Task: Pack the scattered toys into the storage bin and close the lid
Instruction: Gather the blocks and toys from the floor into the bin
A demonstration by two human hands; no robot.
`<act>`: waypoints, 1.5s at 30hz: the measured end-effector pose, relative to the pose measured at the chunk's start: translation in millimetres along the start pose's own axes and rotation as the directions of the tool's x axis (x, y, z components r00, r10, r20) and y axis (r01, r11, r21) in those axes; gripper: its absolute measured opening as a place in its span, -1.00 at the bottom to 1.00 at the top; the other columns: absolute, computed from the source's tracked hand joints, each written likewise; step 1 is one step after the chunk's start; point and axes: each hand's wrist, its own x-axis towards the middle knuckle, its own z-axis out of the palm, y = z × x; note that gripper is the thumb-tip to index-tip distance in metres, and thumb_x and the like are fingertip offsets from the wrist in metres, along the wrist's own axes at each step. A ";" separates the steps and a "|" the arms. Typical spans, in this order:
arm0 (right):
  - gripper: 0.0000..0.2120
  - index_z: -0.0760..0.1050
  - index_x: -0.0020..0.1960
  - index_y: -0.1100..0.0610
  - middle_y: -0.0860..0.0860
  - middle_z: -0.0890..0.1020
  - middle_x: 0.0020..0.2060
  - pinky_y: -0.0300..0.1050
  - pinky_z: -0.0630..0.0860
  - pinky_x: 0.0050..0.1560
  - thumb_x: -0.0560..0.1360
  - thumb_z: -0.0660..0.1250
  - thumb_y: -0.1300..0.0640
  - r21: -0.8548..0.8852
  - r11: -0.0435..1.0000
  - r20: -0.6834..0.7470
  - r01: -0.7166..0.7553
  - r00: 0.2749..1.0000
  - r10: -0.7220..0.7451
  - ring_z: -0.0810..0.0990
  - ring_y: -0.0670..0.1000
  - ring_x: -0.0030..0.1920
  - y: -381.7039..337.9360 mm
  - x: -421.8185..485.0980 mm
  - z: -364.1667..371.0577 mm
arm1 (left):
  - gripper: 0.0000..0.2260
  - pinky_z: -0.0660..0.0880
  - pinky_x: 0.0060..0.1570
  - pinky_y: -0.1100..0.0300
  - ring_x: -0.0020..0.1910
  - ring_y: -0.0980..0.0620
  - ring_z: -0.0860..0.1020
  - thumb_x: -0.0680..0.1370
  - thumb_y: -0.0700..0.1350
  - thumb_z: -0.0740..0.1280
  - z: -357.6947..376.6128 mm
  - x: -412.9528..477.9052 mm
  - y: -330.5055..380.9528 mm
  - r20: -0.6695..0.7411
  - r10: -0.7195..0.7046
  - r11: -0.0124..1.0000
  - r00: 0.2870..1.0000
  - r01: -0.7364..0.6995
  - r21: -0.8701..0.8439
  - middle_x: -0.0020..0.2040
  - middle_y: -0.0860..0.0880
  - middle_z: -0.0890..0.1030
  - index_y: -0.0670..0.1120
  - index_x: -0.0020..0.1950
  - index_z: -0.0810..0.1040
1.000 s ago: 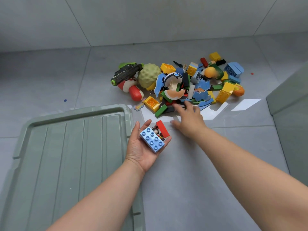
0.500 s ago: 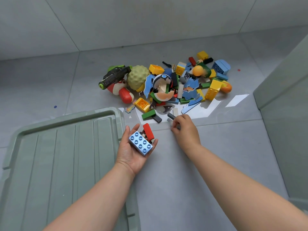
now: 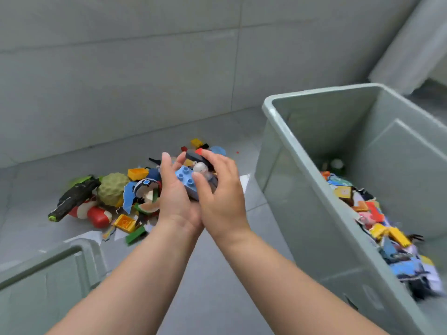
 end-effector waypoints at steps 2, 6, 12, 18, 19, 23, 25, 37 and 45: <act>-0.66 0.47 0.23 0.15 -0.02 0.43 0.12 -0.33 0.34 0.28 0.46 0.29 0.30 -0.007 1.000 -0.054 -0.027 0.998 0.027 0.43 -0.13 0.16 -29.9 36.3 -37.6 | -0.65 0.60 -0.13 0.08 -0.12 -0.08 0.61 0.57 0.20 0.15 64.7 -7.6 -3.9 0.020 -0.002 1.000 1.000 0.002 -0.019 -0.01 -0.13 0.58 -0.06 0.09 0.42; -0.70 0.47 0.21 0.14 0.09 0.58 0.12 -0.08 0.47 0.22 0.48 0.30 0.24 -0.059 0.978 -0.080 -0.200 0.977 0.195 0.55 0.03 0.13 -58.8 80.7 -144.7 | -0.60 0.53 0.04 -0.01 0.01 -0.13 0.55 0.54 0.23 0.17 158.4 -26.7 -42.9 0.166 -0.184 0.981 0.969 0.192 -0.035 0.10 -0.16 0.52 -0.08 0.14 0.40; -0.73 0.45 0.22 0.23 0.04 0.60 -0.17 -0.26 0.51 -0.22 0.53 0.28 0.26 0.153 0.865 -0.131 -0.478 0.858 0.497 0.55 -0.05 -0.23 -30.2 49.7 -290.1 | -0.44 0.32 0.27 -0.05 -0.04 -0.15 0.49 0.53 0.31 0.05 197.6 -55.5 -151.4 0.318 -0.543 0.839 0.777 0.513 0.179 0.02 -0.22 0.49 -0.20 0.08 0.40; -0.73 0.43 0.26 0.20 0.08 0.57 0.11 -0.14 0.45 0.20 0.57 0.20 0.22 0.243 0.779 -0.121 -0.578 0.779 0.616 0.54 0.01 0.12 5.7 35.2 -310.9 | -0.23 0.28 0.34 -0.15 0.37 -0.24 0.37 0.49 0.39 0.02 172.0 -48.5 -148.6 0.258 -0.585 0.802 0.768 0.503 0.322 0.46 -0.24 0.27 -0.12 0.51 0.13; -0.72 0.44 0.27 0.20 0.09 0.54 0.18 -0.09 0.39 0.28 0.59 0.17 0.21 0.227 0.775 -0.126 -0.590 0.771 0.624 0.49 0.04 0.21 8.1 36.8 -308.0 | -0.24 0.23 0.36 -0.14 0.43 -0.23 0.27 0.50 0.39 -0.02 166.3 -44.9 -134.8 0.252 -0.568 0.804 0.783 0.464 0.371 0.50 -0.25 0.19 -0.10 0.53 0.13; -0.75 0.55 0.07 0.04 0.04 0.52 0.19 -0.10 0.23 0.29 0.59 0.11 0.18 0.088 0.822 -0.239 -0.563 0.789 0.566 0.38 0.04 0.32 2.1 51.6 -289.5 | -0.34 0.12 0.45 -0.09 0.47 -0.14 0.22 0.54 0.33 -0.04 134.8 -31.2 -62.5 0.355 -0.477 0.864 0.804 0.355 0.358 0.42 -0.23 0.36 -0.09 0.43 0.36; -0.76 0.54 -0.08 -0.03 0.00 0.54 0.13 -0.10 0.29 0.25 0.57 0.12 0.16 0.032 0.860 -0.233 -0.510 0.833 0.502 0.44 0.01 0.24 -14.1 63.4 -272.3 | -0.39 0.26 0.38 -0.09 0.34 -0.14 0.41 0.55 0.30 0.00 105.7 -23.9 -21.8 0.343 -0.399 0.900 0.850 0.292 0.322 0.30 -0.20 0.52 -0.10 0.34 0.46; -0.63 0.39 0.26 0.02 0.02 0.43 0.04 -0.10 0.47 -0.17 0.47 0.31 0.18 -0.654 0.743 0.602 0.142 0.692 0.397 0.47 0.05 -0.13 7.4 98.8 3.4 | -0.68 0.40 0.19 0.04 -0.07 -0.02 0.52 0.62 0.08 0.07 -151.3 -1.5 92.1 -0.411 0.068 0.974 0.909 0.028 0.223 0.00 -0.09 0.56 -0.11 0.13 0.47; -0.59 0.38 0.32 0.10 0.15 0.28 0.36 0.05 0.39 0.19 0.48 0.26 0.23 -0.863 0.484 0.340 0.147 0.876 0.341 0.36 0.23 0.28 173.5 100.0 46.5 | -0.63 0.39 0.21 -0.01 0.09 -0.08 0.52 0.61 0.10 0.07 -208.5 0.5 43.5 -0.333 -0.153 0.960 0.931 0.220 0.173 0.11 -0.13 0.58 -0.12 0.12 0.53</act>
